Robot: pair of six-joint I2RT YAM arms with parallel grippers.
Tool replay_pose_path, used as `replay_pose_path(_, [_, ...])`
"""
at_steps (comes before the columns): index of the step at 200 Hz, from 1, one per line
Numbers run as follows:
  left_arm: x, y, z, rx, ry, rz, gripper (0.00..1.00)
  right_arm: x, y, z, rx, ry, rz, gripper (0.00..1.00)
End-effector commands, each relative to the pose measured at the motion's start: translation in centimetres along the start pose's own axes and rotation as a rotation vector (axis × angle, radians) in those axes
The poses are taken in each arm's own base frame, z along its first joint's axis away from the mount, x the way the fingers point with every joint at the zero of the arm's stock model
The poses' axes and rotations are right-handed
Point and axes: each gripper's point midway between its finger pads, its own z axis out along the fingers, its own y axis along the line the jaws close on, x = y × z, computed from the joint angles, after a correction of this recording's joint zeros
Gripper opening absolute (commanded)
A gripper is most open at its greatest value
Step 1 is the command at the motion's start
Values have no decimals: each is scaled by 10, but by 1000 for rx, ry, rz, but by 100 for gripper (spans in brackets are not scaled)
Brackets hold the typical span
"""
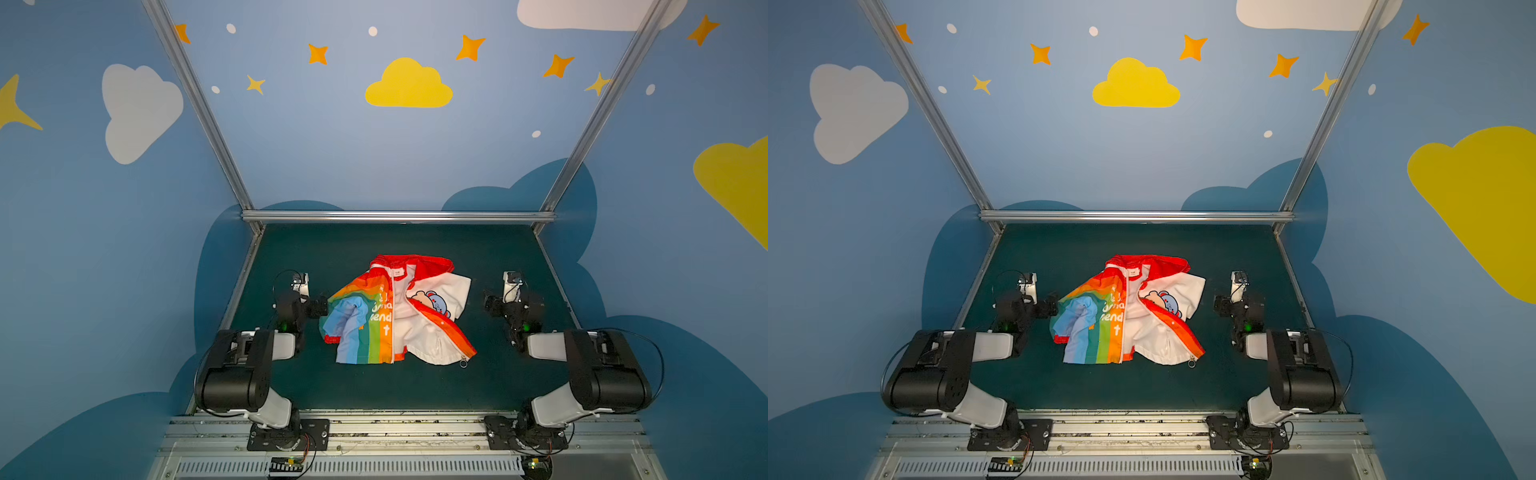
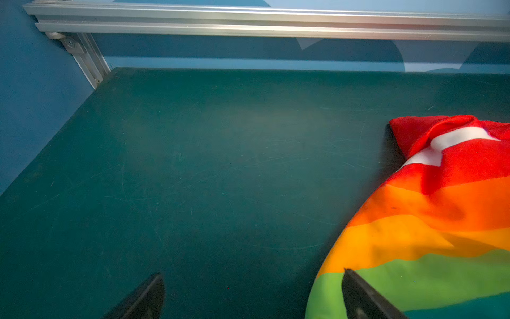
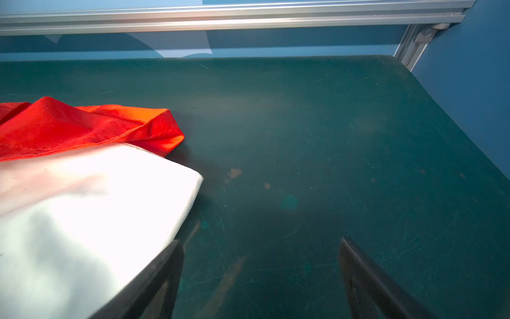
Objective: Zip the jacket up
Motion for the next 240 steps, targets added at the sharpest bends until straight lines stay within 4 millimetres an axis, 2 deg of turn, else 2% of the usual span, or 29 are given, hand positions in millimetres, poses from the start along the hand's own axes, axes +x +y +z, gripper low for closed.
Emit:
replay_pose_path(1, [-12, 1, 1, -5, -22, 6, 99, -5, 0, 0, -7, -8, 4, 88])
replay_pose_path(100, [-10, 1, 0, -7, -21, 3, 99, -5, 0, 0, -9, -8, 7, 88])
replay_pose_path(111, [-16, 5, -1, -29, -38, 1, 99, -6, 0, 0, -10, -12, 6, 88])
replay_pose_path(134, [-48, 28, -22, -194, -62, -52, 99, -19, -3, -9, 29, -56, 3, 88])
replay_pose_path(145, [-59, 36, -37, -252, 19, -137, 99, -33, -9, -18, 84, -45, 16, 88])
replay_pose_path(154, [-61, 34, -52, -258, 121, -189, 99, -30, -12, -27, 118, 57, 63, 88])
replay_pose_path(168, [-63, 8, -70, -144, 235, -243, 99, -38, -15, -43, 169, 174, 197, 88])
replay_pose_path(173, [-60, -4, -76, -103, 273, -263, 99, -40, -11, -49, 162, 215, 245, 88])
replay_pose_path(177, [-57, -13, -82, -79, 300, -281, 99, -34, -5, -54, 143, 259, 287, 88])
replay_pose_path(178, [-56, -17, -83, -70, 307, -285, 99, -44, -2, -55, 126, 250, 297, 88])
replay_pose_path(179, [-54, -20, -84, -62, 316, -287, 99, -44, -2, -55, 126, 250, 297, 88])
replay_pose_path(206, [-33, -98, -114, 156, 389, -249, 99, -36, 55, -83, -48, 399, 393, 88])
replay_pose_path(221, [-21, -121, -124, 207, 417, -267, 99, -26, 90, -99, -149, 484, 425, 88])
replay_pose_path(240, [3, -148, -127, 282, 487, -309, 99, -5, 134, -116, -269, 615, 482, 88])
